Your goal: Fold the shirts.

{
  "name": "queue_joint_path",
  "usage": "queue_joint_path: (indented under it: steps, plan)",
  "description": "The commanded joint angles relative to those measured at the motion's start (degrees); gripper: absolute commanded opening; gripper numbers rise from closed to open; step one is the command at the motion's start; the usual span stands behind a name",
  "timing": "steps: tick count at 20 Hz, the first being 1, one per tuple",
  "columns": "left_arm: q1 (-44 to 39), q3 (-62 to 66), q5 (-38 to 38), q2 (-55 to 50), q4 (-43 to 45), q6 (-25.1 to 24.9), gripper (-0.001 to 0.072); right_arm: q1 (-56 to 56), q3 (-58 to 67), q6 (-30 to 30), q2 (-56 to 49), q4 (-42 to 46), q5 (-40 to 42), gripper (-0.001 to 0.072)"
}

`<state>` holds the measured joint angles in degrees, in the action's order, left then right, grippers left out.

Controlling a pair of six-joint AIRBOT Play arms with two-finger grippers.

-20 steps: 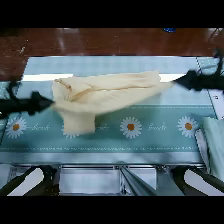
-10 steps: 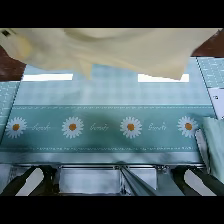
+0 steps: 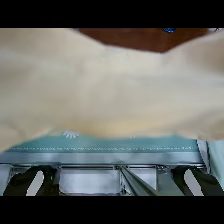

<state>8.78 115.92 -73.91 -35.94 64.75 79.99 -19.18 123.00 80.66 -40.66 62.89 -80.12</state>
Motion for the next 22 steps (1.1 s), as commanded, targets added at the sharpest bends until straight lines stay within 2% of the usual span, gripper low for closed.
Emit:
queue_joint_path:
  steps: [1, 4, 7, 9, 11, 14, 17, 19, 22]
  plan:
    - [-5.57, -0.02, -6.27, 4.59, 17.05, 6.91, 0.0021, 0.0, -3.48, 2.47, 4.59, 3.8, -4.0, 0.0017]
    - [-5.51, -4.68, -9.31, 4.83, 17.35, 7.67, 0.0021, -0.04, -10.86, 3.32, 4.83, -0.7, -10.03, 0.0017]
    - [-5.53, -17.29, -8.46, 4.11, 17.31, 9.62, 0.0022, -0.04, -22.88, 2.36, 4.79, -5.05, -9.14, 0.0017]
    - [-5.53, -28.5, -3.21, 2.71, 15.61, 11.82, 0.0022, 0.0, -32.79, 0.11, 4.42, -6.08, -7.02, 0.0017]
    - [-5.55, -39.6, 4.0, -0.09, 12.5, 11.78, 0.0021, 0.0, -41.48, -1.97, 2.21, -7.08, -5.46, 0.0017]
    - [-5.62, -51.23, 15.3, -8.72, 7.04, 11.58, 0.0021, 0.07, -50.42, -7.69, -4.55, -12.85, 1.86, 0.0017]
    - [-5.73, -52.06, 24.76, -22.21, 2.84, 10.49, 0.0021, 3.87, -50.86, -11.43, -17.25, -13.44, 9.79, 0.0017]
    - [-5.86, -49.13, 28.83, -32.28, 1.18, 9.22, 0.0021, 6.69, -50.71, -11.76, -26.34, -13.44, 17.16, 0.0017]
    - [-5.95, -39.76, 27.04, -47.32, 1.16, 9.25, 0.0021, 7.91, -46.56, -11.17, -40.19, -13.49, 24.74, 0.0017]
